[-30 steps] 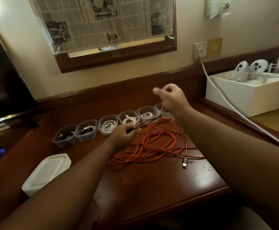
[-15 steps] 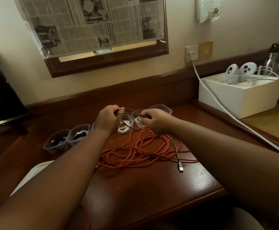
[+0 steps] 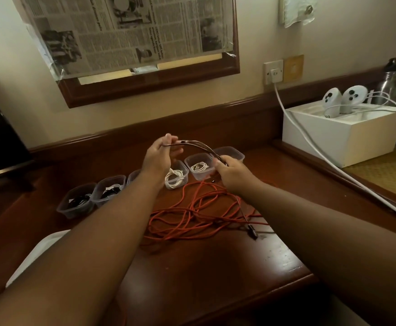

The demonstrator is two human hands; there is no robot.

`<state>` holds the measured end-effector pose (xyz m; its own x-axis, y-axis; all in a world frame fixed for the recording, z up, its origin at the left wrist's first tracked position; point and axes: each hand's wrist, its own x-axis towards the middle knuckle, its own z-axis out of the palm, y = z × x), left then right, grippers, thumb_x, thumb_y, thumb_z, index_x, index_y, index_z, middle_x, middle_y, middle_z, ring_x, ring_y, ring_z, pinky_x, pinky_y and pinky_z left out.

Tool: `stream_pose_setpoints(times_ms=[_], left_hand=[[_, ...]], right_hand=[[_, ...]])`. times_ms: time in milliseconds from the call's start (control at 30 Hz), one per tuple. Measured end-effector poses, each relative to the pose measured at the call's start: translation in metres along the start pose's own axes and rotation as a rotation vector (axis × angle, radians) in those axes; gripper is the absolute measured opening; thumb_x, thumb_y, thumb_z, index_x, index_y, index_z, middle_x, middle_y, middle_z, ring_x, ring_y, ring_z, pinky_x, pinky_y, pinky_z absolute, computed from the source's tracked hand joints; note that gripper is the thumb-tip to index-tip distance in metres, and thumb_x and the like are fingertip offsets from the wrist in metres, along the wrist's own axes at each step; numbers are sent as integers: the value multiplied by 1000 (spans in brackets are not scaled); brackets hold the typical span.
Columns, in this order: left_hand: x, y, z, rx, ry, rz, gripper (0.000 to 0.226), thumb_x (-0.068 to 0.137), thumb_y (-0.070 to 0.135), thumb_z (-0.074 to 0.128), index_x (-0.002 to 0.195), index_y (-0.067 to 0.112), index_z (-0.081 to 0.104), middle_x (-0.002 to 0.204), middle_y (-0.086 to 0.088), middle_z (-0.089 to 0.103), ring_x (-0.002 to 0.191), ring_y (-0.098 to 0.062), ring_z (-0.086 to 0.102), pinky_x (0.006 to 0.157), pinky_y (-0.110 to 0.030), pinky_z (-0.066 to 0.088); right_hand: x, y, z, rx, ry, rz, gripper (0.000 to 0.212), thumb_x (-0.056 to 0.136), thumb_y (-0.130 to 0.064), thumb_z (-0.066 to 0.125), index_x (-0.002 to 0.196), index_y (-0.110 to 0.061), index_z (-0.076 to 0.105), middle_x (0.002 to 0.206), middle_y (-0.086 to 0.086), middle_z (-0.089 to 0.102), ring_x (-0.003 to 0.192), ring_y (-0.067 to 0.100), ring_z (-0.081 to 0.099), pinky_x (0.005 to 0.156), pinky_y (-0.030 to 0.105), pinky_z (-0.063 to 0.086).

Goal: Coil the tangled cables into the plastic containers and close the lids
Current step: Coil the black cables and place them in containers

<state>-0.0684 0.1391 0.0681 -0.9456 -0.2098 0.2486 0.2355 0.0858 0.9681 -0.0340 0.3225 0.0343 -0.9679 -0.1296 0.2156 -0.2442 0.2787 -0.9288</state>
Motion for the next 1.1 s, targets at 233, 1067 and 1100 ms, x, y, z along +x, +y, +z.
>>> stream_pose_setpoints(times_ms=[233,1067,1100], left_hand=[[-16,35,0,59,-186,174,32,103,41,44,103,17,64,107,-3,75,88,-13,69,76,-29,45],[-138,110,-141,-142,-768,40,35,59,18,71,92,11,77,86,-18,74,82,-33,71,80,-38,59],[-141,108,-144,-92,-812,4,43,61,19,75,104,12,74,93,-21,73,87,-36,70,82,-40,58]], right_hand=[[3,17,-9,-362,174,-42,26,103,-41,41,102,-24,61,133,14,44,122,31,40,98,41,39],[-87,-78,-38,344,-707,-106,68,70,-79,57,93,-14,59,78,11,55,62,20,47,54,33,19],[-91,-81,-39,350,-730,-69,69,73,-79,52,96,-14,58,82,15,59,65,23,50,55,32,25]])
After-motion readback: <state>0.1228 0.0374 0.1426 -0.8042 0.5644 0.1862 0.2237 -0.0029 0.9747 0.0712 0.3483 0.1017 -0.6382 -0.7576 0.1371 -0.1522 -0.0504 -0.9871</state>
